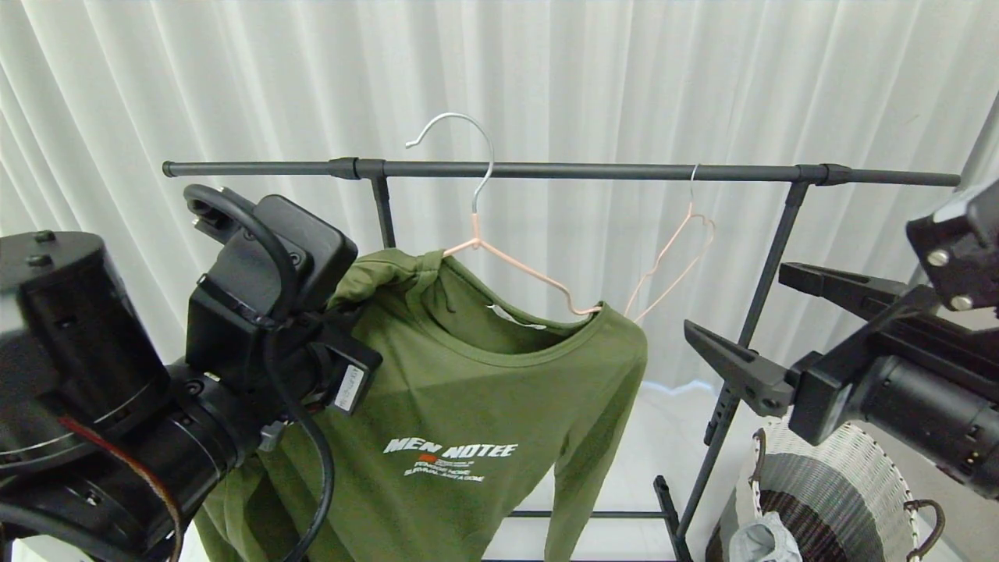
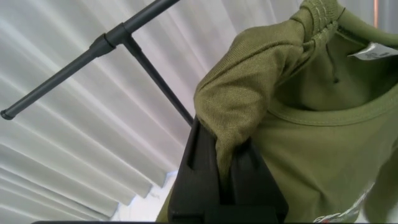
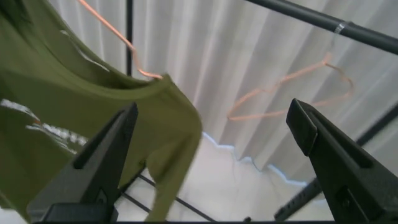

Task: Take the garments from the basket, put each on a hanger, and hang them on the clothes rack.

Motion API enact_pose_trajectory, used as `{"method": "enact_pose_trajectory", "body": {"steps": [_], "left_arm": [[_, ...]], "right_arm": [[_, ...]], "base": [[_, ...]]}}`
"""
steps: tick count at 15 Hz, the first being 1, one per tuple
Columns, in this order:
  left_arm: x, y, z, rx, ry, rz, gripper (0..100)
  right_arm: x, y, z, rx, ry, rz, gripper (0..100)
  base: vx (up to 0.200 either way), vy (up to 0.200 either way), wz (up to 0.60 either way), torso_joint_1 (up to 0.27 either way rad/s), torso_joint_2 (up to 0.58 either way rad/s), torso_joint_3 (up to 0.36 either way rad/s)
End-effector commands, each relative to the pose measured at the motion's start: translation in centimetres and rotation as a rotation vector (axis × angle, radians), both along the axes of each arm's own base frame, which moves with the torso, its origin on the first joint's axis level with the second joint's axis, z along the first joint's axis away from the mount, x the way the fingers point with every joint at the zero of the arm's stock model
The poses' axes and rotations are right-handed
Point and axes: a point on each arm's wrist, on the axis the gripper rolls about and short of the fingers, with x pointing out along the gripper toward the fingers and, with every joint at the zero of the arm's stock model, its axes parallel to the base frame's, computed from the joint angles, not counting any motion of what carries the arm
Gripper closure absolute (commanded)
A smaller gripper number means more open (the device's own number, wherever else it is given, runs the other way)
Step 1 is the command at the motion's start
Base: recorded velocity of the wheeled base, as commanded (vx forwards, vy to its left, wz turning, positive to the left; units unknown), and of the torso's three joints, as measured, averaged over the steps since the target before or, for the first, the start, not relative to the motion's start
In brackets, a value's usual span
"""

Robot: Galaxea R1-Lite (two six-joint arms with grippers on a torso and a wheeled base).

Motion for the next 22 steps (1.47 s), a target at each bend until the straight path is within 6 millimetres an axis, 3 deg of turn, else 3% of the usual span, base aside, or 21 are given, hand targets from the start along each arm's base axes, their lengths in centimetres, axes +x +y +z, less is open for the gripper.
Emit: {"method": "enact_pose_trajectory", "body": {"steps": [1, 4, 7, 13, 22], "left_arm": [[0.0, 0.0, 0.0, 0.001, 0.0, -0.001, 100], [-0.2, 0.0, 0.2, -0.006, -0.008, -0.01, 100], [-0.8, -0.4, 0.3, -0.008, -0.015, -0.051, 100], [-1.7, -1.4, 0.3, -0.009, -0.015, -0.113, 100], [-2.0, -1.9, 0.6, -0.027, -0.035, -0.141, 100]], "right_arm": [[1.7, 3.3, -0.1, -0.029, 0.017, 0.021, 0], [3.4, 6.0, 0.0, -0.056, 0.007, 0.066, 0], [4.5, 7.3, -0.5, -0.089, 0.003, 0.062, 0], [5.6, 7.1, -1.0, -0.132, -0.005, 0.02, 0], [5.4, 7.4, -1.3, -0.15, -0.006, 0.03, 0]], "base": [[0.0, 0.0, 0.0, 0.0, 0.0, 0.0], [0.0, 0.0, 0.0, 0.0, 0.0, 0.0], [0.0, 0.0, 0.0, 0.0, 0.0, 0.0], [0.0, 0.0, 0.0, 0.0, 0.0, 0.0], [0.0, 0.0, 0.0, 0.0, 0.0, 0.0]]}}
